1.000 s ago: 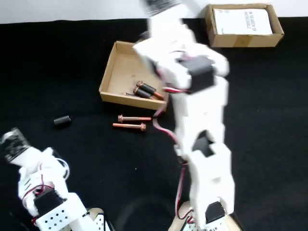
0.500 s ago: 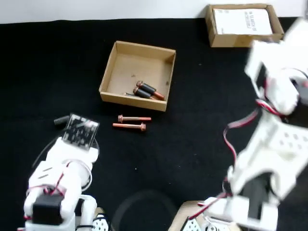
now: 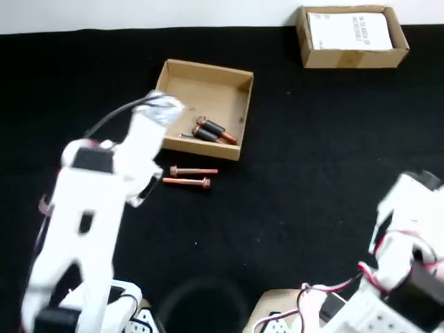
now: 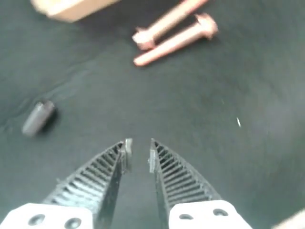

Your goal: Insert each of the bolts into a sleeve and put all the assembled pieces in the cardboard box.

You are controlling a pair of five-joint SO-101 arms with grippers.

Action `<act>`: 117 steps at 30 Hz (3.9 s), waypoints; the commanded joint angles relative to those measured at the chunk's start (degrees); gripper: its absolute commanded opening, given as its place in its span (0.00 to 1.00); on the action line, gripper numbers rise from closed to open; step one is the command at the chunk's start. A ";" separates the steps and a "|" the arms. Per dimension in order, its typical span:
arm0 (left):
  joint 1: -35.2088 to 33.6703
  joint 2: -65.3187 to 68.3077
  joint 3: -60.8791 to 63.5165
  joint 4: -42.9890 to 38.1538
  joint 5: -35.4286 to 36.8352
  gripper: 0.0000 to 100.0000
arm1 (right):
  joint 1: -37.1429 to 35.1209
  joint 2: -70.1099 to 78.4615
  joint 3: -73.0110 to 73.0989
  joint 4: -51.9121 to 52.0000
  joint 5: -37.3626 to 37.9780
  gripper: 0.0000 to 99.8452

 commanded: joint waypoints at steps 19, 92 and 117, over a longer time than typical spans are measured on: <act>12.18 53.23 -44.44 16.26 -40.53 0.18 | 20.44 -40.48 66.59 -52.09 0.18 0.01; 23.60 -20.62 -20.18 9.93 20.57 0.01 | -61.41 -40.48 69.32 -28.00 4.13 0.01; 20.62 -25.71 26.15 -69.36 46.86 0.01 | -64.66 -39.96 81.36 -61.58 -5.10 0.01</act>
